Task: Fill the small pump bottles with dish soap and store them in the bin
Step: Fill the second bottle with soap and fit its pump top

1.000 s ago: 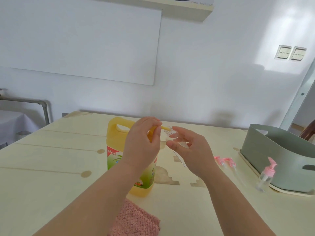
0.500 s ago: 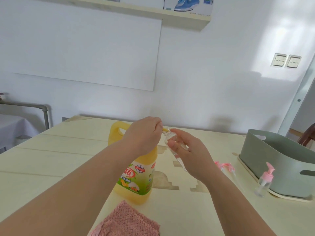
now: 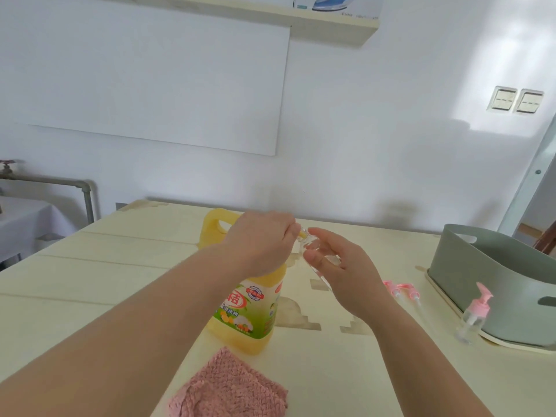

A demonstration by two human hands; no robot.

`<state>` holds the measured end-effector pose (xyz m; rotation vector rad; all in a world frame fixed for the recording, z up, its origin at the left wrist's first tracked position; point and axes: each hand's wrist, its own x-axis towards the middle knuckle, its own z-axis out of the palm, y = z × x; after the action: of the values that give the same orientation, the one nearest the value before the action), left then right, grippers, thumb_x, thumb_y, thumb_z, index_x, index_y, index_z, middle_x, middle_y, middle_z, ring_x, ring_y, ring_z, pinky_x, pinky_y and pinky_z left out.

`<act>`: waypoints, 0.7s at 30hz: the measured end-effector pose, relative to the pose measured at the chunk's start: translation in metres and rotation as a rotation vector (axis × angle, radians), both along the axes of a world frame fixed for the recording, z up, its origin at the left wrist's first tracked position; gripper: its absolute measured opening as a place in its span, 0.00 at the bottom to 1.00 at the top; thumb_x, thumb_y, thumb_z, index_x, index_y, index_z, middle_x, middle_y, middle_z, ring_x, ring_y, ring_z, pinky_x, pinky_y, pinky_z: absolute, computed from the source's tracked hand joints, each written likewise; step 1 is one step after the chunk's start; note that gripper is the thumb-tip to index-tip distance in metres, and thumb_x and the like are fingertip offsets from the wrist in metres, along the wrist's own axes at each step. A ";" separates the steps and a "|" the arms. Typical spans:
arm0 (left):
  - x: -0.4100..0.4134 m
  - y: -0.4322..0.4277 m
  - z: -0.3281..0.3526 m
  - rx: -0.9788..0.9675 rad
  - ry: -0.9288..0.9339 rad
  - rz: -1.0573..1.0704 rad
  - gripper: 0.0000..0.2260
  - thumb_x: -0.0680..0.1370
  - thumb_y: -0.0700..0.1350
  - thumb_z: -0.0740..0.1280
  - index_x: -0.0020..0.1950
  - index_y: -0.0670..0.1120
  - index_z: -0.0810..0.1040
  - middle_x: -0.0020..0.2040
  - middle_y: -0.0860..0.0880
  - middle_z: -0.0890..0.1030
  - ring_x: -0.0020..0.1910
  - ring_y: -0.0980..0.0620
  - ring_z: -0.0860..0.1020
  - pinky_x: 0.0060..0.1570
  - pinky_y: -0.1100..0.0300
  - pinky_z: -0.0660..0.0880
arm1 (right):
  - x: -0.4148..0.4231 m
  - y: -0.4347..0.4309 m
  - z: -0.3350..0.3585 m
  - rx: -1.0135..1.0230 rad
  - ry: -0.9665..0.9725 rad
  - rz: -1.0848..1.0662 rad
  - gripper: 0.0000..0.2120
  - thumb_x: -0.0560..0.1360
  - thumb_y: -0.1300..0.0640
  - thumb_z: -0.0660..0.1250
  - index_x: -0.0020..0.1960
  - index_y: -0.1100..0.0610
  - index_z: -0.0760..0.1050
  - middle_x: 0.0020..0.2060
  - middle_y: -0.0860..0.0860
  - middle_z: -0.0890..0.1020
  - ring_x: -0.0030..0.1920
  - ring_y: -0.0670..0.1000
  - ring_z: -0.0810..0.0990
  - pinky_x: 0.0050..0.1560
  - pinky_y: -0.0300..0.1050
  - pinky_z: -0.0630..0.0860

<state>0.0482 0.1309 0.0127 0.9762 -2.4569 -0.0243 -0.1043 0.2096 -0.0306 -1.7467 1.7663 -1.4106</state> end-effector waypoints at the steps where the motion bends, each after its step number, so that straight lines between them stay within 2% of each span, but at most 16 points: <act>1: 0.005 0.000 0.008 0.054 -0.083 -0.012 0.13 0.82 0.53 0.48 0.48 0.50 0.70 0.45 0.52 0.75 0.49 0.48 0.73 0.48 0.55 0.67 | 0.000 0.000 0.001 0.005 0.003 0.006 0.16 0.77 0.51 0.67 0.64 0.45 0.73 0.47 0.42 0.81 0.43 0.40 0.78 0.46 0.35 0.70; 2: 0.010 -0.001 0.015 0.112 -0.152 -0.024 0.13 0.82 0.55 0.48 0.54 0.51 0.70 0.51 0.52 0.76 0.50 0.49 0.73 0.48 0.55 0.68 | -0.001 -0.001 0.003 0.007 0.007 0.013 0.16 0.77 0.51 0.67 0.65 0.45 0.73 0.47 0.43 0.81 0.43 0.40 0.78 0.46 0.35 0.70; 4: 0.019 -0.004 0.027 0.160 -0.234 -0.041 0.15 0.82 0.56 0.49 0.66 0.54 0.65 0.62 0.52 0.74 0.52 0.51 0.72 0.49 0.56 0.67 | 0.001 -0.001 0.007 -0.002 0.004 0.031 0.16 0.77 0.52 0.67 0.64 0.46 0.74 0.47 0.44 0.82 0.41 0.36 0.78 0.43 0.27 0.70; 6: 0.022 -0.007 0.034 0.132 -0.264 -0.043 0.19 0.81 0.60 0.50 0.69 0.57 0.60 0.65 0.53 0.73 0.55 0.50 0.73 0.51 0.56 0.67 | 0.003 -0.002 0.011 -0.013 -0.008 0.040 0.16 0.77 0.52 0.67 0.64 0.47 0.74 0.48 0.45 0.82 0.40 0.35 0.77 0.41 0.25 0.70; 10: 0.029 -0.016 0.038 0.176 -0.263 -0.003 0.21 0.77 0.66 0.48 0.66 0.60 0.63 0.60 0.54 0.77 0.54 0.51 0.74 0.52 0.54 0.69 | 0.003 -0.004 0.013 -0.020 0.002 0.051 0.18 0.77 0.50 0.67 0.66 0.48 0.74 0.49 0.45 0.82 0.46 0.39 0.79 0.43 0.25 0.70; 14: 0.034 -0.021 0.034 0.251 -0.196 -0.076 0.21 0.76 0.66 0.46 0.64 0.60 0.63 0.58 0.54 0.77 0.53 0.51 0.74 0.55 0.52 0.70 | 0.003 -0.006 0.013 -0.022 0.001 0.050 0.18 0.76 0.50 0.68 0.66 0.47 0.74 0.50 0.44 0.82 0.50 0.41 0.79 0.46 0.29 0.71; 17: 0.031 -0.022 0.029 0.256 -0.129 -0.101 0.20 0.76 0.66 0.46 0.62 0.59 0.63 0.52 0.52 0.79 0.48 0.51 0.76 0.50 0.53 0.71 | 0.002 -0.008 0.013 -0.021 0.005 0.048 0.18 0.77 0.50 0.68 0.66 0.47 0.74 0.50 0.44 0.82 0.50 0.42 0.79 0.45 0.29 0.71; 19: 0.029 -0.021 0.025 0.247 -0.083 -0.111 0.21 0.75 0.66 0.45 0.60 0.57 0.64 0.47 0.52 0.79 0.42 0.54 0.75 0.44 0.55 0.70 | 0.001 -0.011 0.014 -0.025 0.004 0.040 0.18 0.76 0.49 0.68 0.66 0.47 0.74 0.50 0.44 0.82 0.50 0.43 0.79 0.47 0.33 0.72; 21: 0.028 -0.019 0.022 0.234 -0.046 -0.119 0.22 0.74 0.67 0.44 0.59 0.56 0.64 0.43 0.54 0.78 0.40 0.57 0.74 0.43 0.56 0.70 | 0.000 -0.013 0.015 -0.026 -0.007 0.040 0.18 0.76 0.50 0.68 0.66 0.48 0.74 0.50 0.45 0.82 0.50 0.43 0.80 0.47 0.34 0.73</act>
<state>0.0760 0.1121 0.0346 0.9327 -2.5939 -0.3392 -0.1039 0.1963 -0.0160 -1.7782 1.7075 -1.4276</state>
